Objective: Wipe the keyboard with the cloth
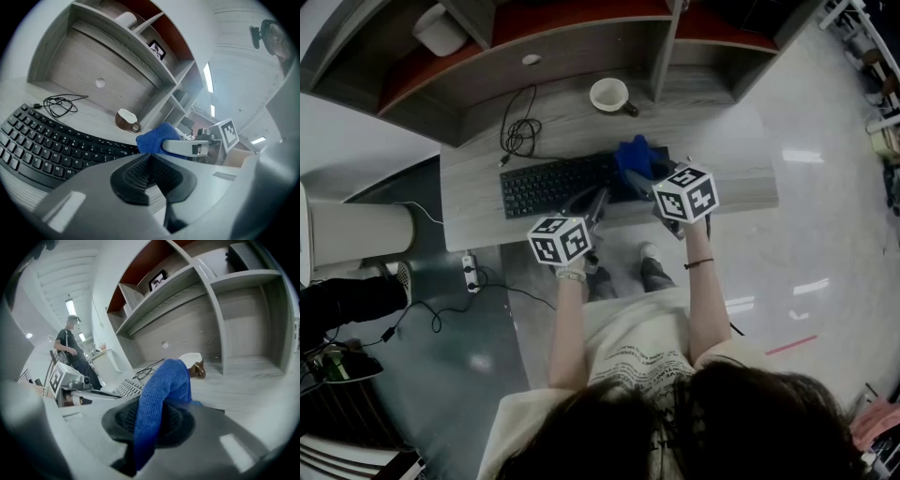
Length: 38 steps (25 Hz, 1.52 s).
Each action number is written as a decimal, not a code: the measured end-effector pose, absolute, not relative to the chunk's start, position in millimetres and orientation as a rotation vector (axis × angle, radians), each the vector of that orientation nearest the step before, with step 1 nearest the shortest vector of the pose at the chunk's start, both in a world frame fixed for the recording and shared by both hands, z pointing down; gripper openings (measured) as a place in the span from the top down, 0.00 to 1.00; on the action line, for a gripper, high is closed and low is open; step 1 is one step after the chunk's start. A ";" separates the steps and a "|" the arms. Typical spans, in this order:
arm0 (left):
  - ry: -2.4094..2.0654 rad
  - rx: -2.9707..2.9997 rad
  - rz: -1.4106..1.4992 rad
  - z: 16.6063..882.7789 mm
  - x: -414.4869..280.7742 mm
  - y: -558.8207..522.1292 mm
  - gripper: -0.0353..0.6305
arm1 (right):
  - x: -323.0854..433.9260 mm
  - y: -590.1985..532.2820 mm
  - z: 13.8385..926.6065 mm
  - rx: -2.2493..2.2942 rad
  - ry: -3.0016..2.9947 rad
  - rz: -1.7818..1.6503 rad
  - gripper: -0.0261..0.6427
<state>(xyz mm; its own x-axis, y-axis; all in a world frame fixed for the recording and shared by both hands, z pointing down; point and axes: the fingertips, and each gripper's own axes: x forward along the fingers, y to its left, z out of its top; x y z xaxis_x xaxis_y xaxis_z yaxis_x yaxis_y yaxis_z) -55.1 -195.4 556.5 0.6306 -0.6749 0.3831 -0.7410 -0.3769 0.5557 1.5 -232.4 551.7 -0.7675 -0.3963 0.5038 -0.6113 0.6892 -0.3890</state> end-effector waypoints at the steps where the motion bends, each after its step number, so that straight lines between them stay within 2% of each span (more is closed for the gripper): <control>1: -1.104 2.136 0.118 556.4 -57.3 -195.2 0.94 | -0.5 -232.4 551.6 0.786 -2.520 0.779 0.87; 38: -1.109 2.129 0.147 557.4 -129.1 -189.5 0.94 | -71.2 -227.9 556.4 0.786 -2.521 0.807 0.87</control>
<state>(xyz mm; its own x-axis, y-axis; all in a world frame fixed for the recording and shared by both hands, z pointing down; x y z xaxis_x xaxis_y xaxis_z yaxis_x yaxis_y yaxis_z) -129.1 -189.5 557.4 0.6232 -0.6700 0.4035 -0.7517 -0.3708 0.5454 -71.2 -227.9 556.4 -0.7725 -0.3925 0.4992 -0.6095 0.6790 -0.4092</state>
